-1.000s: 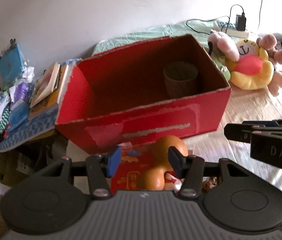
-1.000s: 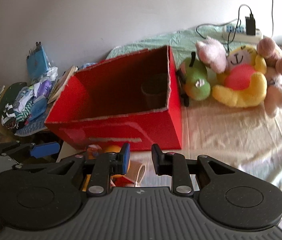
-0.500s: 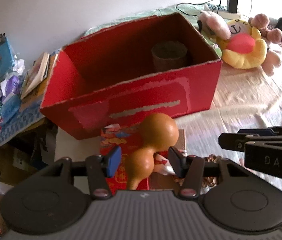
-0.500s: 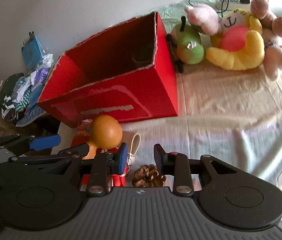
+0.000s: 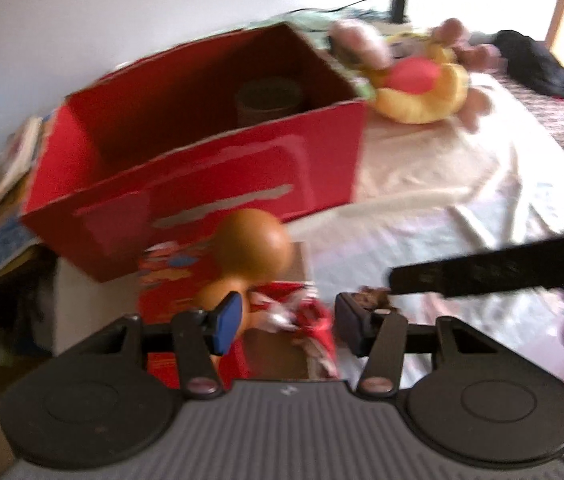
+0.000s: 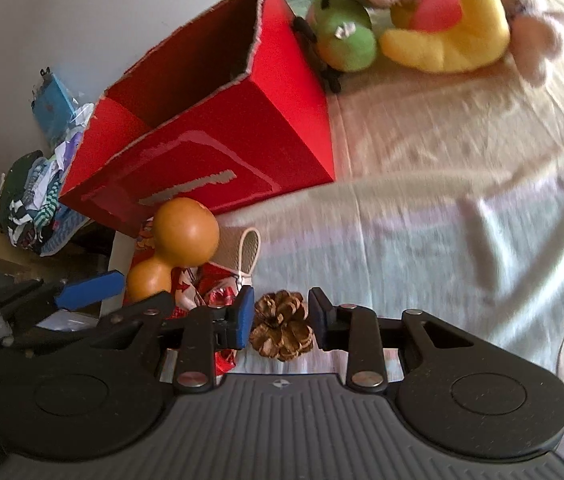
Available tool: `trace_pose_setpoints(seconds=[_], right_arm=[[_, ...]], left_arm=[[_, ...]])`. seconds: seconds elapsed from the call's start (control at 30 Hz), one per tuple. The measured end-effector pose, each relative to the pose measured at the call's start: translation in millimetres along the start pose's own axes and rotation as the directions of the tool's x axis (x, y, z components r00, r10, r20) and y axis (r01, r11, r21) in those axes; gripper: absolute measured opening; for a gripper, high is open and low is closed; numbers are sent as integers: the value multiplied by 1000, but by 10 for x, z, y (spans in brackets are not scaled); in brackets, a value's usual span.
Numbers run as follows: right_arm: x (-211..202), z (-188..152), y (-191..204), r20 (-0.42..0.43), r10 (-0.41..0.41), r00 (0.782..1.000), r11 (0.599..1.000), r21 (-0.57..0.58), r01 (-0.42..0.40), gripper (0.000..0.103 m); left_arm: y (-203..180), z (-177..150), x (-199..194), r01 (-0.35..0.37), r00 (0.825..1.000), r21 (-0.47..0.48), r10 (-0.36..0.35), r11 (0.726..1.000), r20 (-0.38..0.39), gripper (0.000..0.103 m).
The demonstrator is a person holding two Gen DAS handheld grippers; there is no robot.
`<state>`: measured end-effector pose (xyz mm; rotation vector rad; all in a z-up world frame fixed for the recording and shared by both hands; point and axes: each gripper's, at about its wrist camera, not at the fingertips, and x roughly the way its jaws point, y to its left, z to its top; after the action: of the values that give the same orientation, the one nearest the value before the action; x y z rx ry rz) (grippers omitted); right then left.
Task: Organize objects
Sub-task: 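Move the right gripper down to the pine cone beside the gourd, then close the right gripper on the pine cone and lift it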
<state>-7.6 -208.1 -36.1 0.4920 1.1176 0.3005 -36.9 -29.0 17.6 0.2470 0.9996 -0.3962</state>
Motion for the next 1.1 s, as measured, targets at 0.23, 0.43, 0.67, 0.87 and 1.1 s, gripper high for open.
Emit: trace_pose_setpoints(seconds=[0.23,0.43,0.67,0.87,1.1], right_arm=[[131,14,-267,-63,93,994,990,108,-86,42],[251,19,-385,-101,134,986,980,158,-117,45],[358,39,-470,-129,176,976,971,187,-151,47],[463,40,-505,-159,213,964,959,222,-176,50],[490,33,-484,-190,255,948,947,246,-206,49]], left_arm=[[-156,-116,62,171,984,82,-174,982,34,52],[-250,-127,257,248,969,89,-249,965,2,53],[-327,-151,509,236,971,107,-231,966,-62,59],[-326,-158,663,225,973,120,-216,967,-84,66],[-252,-133,730,253,966,94,-247,963,-73,65]])
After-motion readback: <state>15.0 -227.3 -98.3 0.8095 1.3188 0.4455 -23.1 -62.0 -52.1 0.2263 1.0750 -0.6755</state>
